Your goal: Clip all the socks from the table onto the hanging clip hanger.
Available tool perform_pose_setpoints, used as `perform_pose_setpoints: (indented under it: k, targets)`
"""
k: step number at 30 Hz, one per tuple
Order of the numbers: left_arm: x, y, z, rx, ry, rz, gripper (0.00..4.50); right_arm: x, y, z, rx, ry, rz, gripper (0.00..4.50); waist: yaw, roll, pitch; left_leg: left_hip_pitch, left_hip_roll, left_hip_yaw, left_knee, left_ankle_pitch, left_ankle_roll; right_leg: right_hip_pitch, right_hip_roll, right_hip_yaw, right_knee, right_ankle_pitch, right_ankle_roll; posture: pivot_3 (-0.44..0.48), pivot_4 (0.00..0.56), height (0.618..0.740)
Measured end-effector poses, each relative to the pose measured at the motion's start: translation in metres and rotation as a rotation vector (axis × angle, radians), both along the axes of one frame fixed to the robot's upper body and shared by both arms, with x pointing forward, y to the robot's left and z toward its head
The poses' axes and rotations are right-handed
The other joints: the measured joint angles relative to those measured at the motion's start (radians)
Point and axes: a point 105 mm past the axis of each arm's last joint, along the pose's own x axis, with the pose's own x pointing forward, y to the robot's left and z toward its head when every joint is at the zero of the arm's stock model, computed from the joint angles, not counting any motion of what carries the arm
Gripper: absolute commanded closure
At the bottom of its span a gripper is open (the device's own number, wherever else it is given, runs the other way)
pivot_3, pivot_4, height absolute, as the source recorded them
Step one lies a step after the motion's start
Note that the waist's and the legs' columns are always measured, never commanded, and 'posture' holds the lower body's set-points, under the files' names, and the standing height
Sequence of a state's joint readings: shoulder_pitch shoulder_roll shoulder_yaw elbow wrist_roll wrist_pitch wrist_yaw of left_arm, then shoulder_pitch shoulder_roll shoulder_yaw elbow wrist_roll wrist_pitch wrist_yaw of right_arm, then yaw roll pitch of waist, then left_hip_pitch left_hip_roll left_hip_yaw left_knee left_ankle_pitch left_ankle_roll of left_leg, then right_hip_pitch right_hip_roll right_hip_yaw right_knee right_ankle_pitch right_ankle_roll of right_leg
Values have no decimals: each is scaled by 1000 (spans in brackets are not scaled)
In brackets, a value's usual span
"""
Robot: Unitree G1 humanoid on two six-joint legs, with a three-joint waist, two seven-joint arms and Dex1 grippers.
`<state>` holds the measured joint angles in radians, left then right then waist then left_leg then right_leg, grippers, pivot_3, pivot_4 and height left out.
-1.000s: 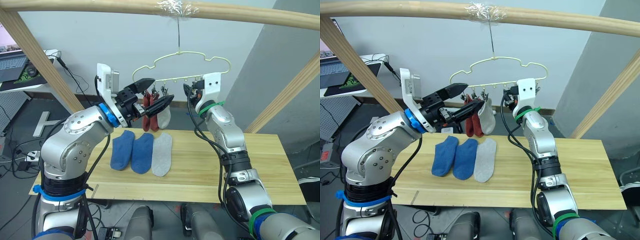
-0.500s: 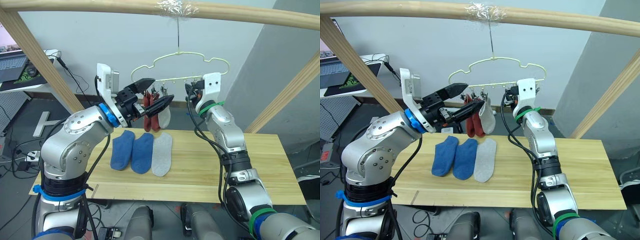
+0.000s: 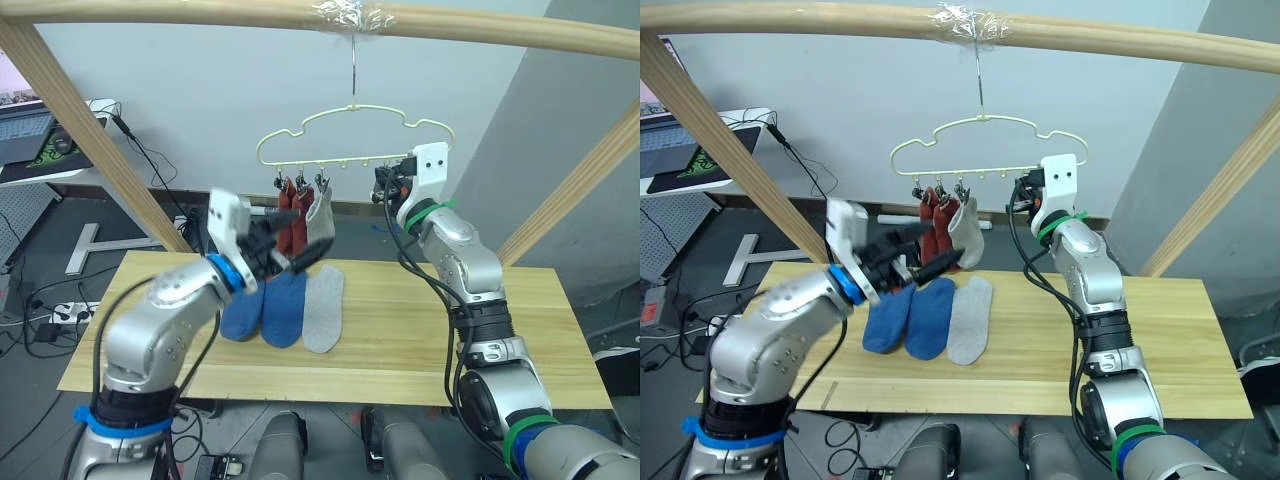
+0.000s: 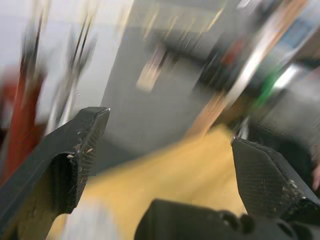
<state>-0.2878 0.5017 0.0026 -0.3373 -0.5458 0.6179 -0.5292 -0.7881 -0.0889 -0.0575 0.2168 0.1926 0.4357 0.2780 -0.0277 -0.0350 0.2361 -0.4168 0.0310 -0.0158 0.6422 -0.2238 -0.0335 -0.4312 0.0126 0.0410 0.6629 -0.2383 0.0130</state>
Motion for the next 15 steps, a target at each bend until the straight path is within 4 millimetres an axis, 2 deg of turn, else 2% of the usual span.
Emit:
perform_pose_setpoints:
  k: [5, 11, 15]
  targets:
    - [18, 3, -38, 80, 36, 82, 0, -3, -2, -1, 4, 15, 10, 4488, 2, 1, 0, 0, -1, 2, 1, 0, 0, 0, 1, 1, 0, 0, 0, 17, 235, 740]
    - [32, -21, -107, 161, 170, 83, 0, -7, -1, -1, 4, 22, 14, 4488, 0, 2, 1, -1, -1, 3, 1, 0, 0, 0, 1, 0, -1, 0, 0, -12, 233, 740]
    - [37, -20, -132, 213, 198, 79, 0, -9, -1, 0, -3, 24, 6, 4488, -4, 2, 1, -1, 0, 3, 1, 0, 0, 0, 0, 0, 0, 0, 0, -31, 229, 740]
